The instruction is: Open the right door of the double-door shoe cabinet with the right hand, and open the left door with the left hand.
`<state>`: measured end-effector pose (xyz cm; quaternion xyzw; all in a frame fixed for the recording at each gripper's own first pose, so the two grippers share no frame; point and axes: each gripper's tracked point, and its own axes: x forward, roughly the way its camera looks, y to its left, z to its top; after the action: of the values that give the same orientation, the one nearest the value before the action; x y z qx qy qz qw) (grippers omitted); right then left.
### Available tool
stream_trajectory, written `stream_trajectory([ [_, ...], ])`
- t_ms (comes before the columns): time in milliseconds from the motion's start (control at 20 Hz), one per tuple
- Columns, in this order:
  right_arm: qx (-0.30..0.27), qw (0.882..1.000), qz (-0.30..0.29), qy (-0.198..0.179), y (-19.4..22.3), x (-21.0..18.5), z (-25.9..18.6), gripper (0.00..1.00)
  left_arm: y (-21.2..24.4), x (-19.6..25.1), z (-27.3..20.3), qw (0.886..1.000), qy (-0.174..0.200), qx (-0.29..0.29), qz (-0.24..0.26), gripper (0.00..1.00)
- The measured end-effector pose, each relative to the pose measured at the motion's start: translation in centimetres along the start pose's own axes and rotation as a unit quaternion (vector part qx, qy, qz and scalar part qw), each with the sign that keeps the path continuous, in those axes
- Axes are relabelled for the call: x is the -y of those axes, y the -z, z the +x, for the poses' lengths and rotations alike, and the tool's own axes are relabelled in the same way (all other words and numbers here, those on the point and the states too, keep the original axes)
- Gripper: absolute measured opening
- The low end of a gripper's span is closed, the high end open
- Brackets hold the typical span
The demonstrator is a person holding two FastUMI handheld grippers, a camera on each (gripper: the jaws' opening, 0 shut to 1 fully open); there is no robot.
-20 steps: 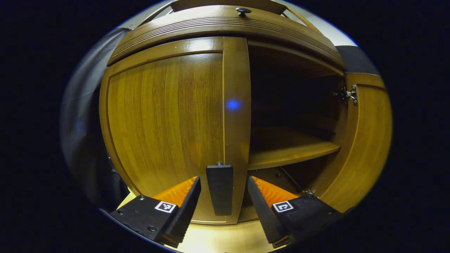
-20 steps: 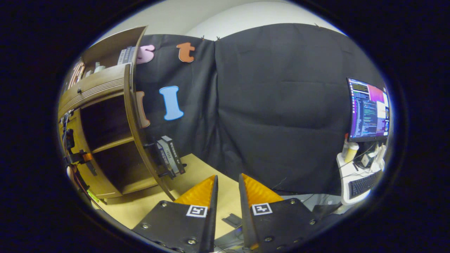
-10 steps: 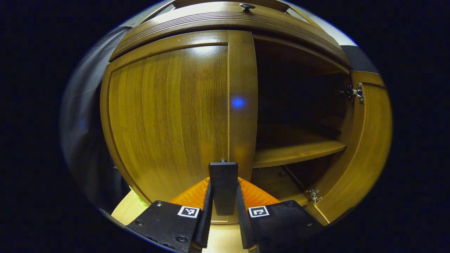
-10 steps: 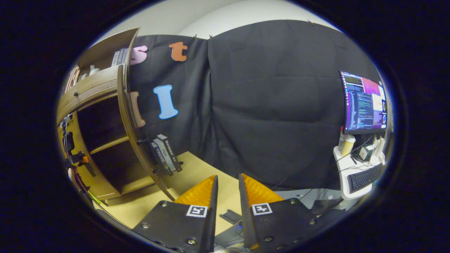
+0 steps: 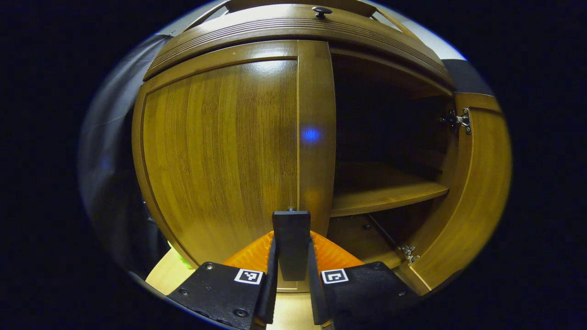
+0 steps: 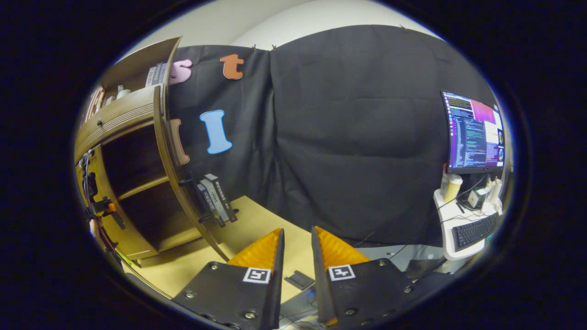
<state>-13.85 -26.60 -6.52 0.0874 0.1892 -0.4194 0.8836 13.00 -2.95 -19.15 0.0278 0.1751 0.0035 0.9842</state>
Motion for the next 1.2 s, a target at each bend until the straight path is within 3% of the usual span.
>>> stream_trajectory([
  [700, -0.013, 0.998, -0.024, -0.053, 0.4, -3.6, 0.1, 0.32, 0.6, -0.7, -3.9, 1.0, 0.022, 0.008, -0.001, 0.32],
  [750, -0.014, 0.998, -0.026, -0.058, 0.5, -3.8, 0.1, 0.23, 0.7, -0.9, -4.2, 1.0, 0.023, 0.008, -0.002, 0.32],
  [800, -0.015, 0.997, -0.029, -0.063, 0.6, -4.2, 0.1, 0.23, 0.8, -0.9, -4.4, 1.0, 0.023, 0.009, -0.003, 0.32],
  [850, -0.017, 0.997, -0.031, -0.068, 0.7, -4.5, 0.1, 0.32, 0.9, -1.0, -4.7, 1.0, 0.024, 0.009, -0.004, 0.32],
  [950, -0.02, 0.996, -0.036, -0.076, 0.8, -5.1, 0.1, 0.32, 1.0, -1.2, -5.3, 1.0, 0.025, 0.011, -0.004, 0.32],
  [1000, -0.02, 0.996, -0.037, -0.08, 0.8, -5.3, 0.2, 0.23, 1.0, -1.3, -5.6, 1.0, 0.026, 0.013, -0.004, 0.32],
  [1150, -0.024, 0.995, -0.041, -0.092, 0.9, -5.9, 0.3, 0.31, 1.2, -1.6, -6.4, 0.999, 0.027, 0.015, -0.006, 0.32],
  [1200, -0.025, 0.994, -0.042, -0.096, 0.9, -6.3, 0.4, 0.22, 1.2, -1.6, -6.6, 0.999, 0.028, 0.016, -0.006, 0.32],
])
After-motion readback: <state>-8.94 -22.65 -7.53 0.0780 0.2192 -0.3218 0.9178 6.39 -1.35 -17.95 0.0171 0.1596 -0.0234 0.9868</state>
